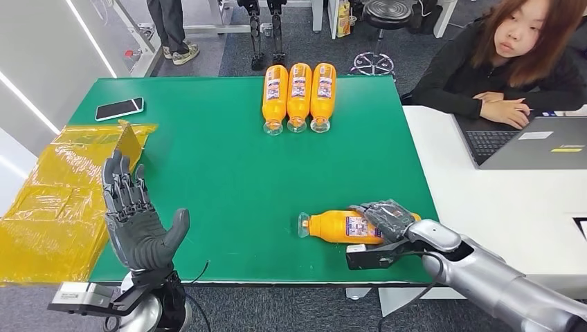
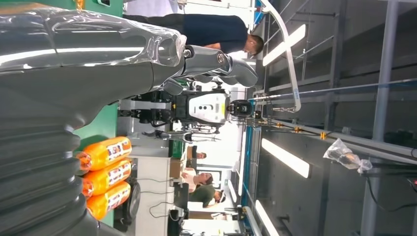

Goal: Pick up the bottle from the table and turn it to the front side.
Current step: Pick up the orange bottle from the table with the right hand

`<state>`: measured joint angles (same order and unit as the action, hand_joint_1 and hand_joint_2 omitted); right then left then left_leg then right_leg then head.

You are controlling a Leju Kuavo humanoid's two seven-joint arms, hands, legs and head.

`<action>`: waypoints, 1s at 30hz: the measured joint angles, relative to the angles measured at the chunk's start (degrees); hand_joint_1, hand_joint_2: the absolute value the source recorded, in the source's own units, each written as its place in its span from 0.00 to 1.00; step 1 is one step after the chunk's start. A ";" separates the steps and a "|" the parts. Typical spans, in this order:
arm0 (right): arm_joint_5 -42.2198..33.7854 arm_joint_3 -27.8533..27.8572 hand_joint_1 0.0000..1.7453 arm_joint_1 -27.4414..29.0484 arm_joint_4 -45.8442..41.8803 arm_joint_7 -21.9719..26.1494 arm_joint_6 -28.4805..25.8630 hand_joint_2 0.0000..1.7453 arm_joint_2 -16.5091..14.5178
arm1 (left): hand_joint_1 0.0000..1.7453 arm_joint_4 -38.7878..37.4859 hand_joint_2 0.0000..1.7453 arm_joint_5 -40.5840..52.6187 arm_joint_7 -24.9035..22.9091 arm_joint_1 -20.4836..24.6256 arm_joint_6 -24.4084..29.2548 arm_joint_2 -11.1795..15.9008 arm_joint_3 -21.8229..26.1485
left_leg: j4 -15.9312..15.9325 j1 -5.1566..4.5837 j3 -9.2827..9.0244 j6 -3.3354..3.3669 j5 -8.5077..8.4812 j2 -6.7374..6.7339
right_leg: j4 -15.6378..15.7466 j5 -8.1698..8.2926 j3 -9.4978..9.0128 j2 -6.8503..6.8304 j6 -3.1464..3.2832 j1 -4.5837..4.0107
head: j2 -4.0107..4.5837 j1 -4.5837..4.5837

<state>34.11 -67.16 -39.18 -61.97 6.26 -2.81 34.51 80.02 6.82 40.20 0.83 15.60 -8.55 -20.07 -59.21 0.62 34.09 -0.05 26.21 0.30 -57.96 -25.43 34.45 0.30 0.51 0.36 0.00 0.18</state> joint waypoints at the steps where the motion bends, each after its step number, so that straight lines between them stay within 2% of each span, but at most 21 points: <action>1: 1.48 1.30 1.00 1.36 -1.29 -0.49 -1.95 1.00 0.14 | 0.00 0.00 1.00 0.19 0.00 -0.17 -0.01 -0.08 0.02 | 0.00 0.00 0.04 0.00 0.00 0.00 | 0.00 0.00 0.04 0.00 0.00 0.00 | 0.00 -0.01; 4: 6.43 5.91 1.00 5.65 -5.52 -1.93 -5.77 1.00 0.10 | 0.00 0.00 1.00 0.81 0.00 -0.57 -0.29 -0.43 0.04 | 0.01 0.01 0.15 0.00 0.00 0.02 | 0.00 -0.03 0.14 -0.01 -0.02 0.00 | 0.00 -0.01; 10: 18.61 18.97 1.00 16.38 -15.37 -4.13 -6.50 1.00 -3.30 | 0.00 -0.09 1.00 2.03 0.00 -0.53 -1.77 -1.34 0.25 | 0.03 0.01 0.24 0.00 0.01 0.21 | -0.01 -0.13 0.20 -0.13 -0.05 0.00 | 0.00 -0.02; 15: 21.66 26.89 1.00 22.49 -22.19 -3.58 -7.40 1.00 -4.06 | 0.00 -0.91 1.00 1.70 -0.01 0.18 -2.64 -1.78 0.27 | 0.02 0.00 0.28 0.00 0.01 0.29 | -0.01 -0.15 0.20 -0.19 -0.09 0.00 | 0.00 0.00; 18: 22.66 30.66 1.00 25.33 -25.64 -2.08 -7.59 1.00 -4.24 | 0.00 -1.82 1.00 -2.79 0.00 0.91 -7.75 -1.91 0.28 | 0.01 -0.02 0.28 0.02 0.02 0.28 | 0.00 -0.15 0.20 -0.19 -0.09 0.02 | 0.00 0.00; 20: 23.07 32.99 1.00 27.12 -27.48 -0.84 -7.54 1.00 -4.40 | 0.00 -2.53 1.00 -6.56 0.00 1.30 -13.15 -2.10 0.30 | 0.00 -0.03 0.29 0.02 0.02 0.29 | 0.01 -0.15 0.20 -0.21 -0.09 0.02 | 0.00 0.01; 22: 23.30 34.92 1.00 28.91 -29.12 0.12 -7.72 1.00 -4.46 | 0.00 -3.30 1.00 -7.92 -0.01 1.64 -16.06 -2.25 0.32 | 0.00 -0.03 0.29 0.03 0.02 0.29 | 0.01 -0.15 0.20 -0.20 -0.09 0.02 | 0.00 0.00; 30: 23.83 37.08 1.00 32.00 -32.87 3.19 -11.55 1.00 -6.73 | 0.00 -6.97 1.00 -8.23 -0.01 3.29 -18.49 -3.51 0.33 | 0.00 -0.01 0.27 0.05 0.05 0.23 | 0.00 -0.15 0.23 -0.13 -0.09 0.01 | 0.00 -0.01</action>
<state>57.94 -30.08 -7.17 -94.84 9.46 -14.36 27.79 73.05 -1.41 40.19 4.13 -2.89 -12.05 -19.74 -59.21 0.60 34.36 0.00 26.26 0.53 -57.96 -25.57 34.68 0.17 0.43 0.37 0.00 0.17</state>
